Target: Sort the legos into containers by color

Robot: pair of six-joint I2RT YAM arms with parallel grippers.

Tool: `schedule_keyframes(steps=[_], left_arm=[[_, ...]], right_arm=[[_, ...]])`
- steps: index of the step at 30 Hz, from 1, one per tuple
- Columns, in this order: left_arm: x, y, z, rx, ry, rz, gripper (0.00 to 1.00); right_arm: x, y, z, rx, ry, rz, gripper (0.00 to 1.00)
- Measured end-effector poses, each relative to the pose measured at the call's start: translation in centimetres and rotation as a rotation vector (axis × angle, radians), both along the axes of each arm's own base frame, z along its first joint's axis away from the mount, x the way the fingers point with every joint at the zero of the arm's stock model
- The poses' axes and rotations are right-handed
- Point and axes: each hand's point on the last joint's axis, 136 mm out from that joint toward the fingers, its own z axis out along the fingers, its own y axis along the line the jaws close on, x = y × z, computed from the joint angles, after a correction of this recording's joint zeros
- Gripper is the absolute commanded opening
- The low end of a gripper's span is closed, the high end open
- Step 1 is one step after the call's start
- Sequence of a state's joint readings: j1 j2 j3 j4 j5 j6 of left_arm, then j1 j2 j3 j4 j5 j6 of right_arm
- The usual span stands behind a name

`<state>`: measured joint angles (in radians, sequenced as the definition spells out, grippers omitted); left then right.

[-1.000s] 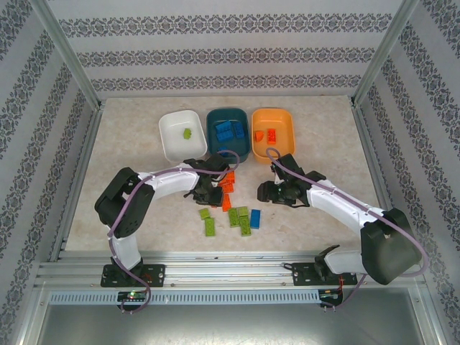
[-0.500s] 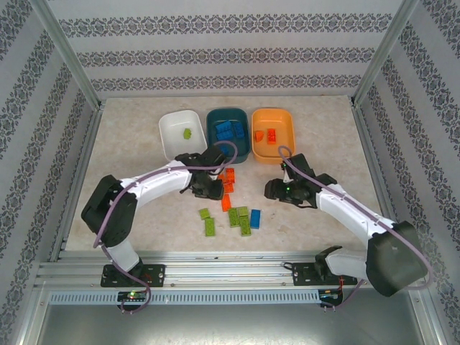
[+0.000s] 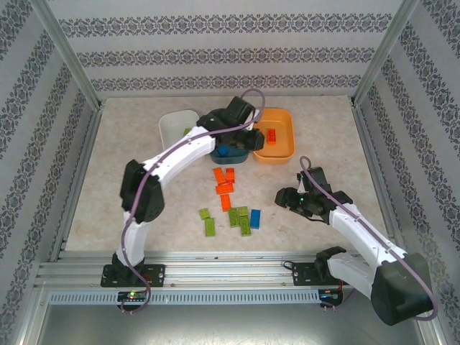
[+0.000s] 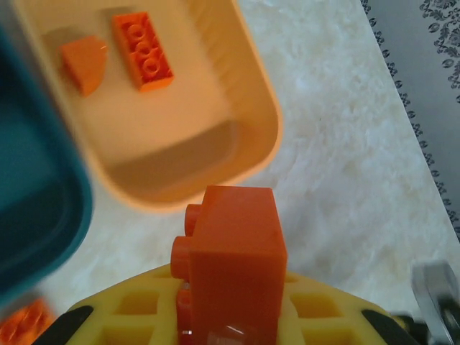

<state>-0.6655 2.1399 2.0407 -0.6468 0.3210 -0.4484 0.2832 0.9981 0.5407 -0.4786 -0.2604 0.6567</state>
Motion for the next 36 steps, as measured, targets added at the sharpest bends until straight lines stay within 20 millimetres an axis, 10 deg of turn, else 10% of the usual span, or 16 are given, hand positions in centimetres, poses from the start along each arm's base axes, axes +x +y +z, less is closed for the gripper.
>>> schedule_keyframes(steps=[7, 19, 36], left_arm=[[6.1, -4.5, -4.5, -0.070, -0.001, -0.008, 0.11], [12.8, -2.7, -9.2, -0.252, 0.100, 0.169, 0.28], [12.9, -3.9, -6.9, -0.383, 0.144, 0.156, 0.51]], right_arm=[[-0.4, 0.2, 1.9, 0.049, -0.062, -0.011, 0.59], [-1.8, -0.1, 0.7, 0.054, -0.026, -0.028, 0.64], [-2.2, -0.2, 1.2, 0.051, -0.035, -0.027, 0.65]])
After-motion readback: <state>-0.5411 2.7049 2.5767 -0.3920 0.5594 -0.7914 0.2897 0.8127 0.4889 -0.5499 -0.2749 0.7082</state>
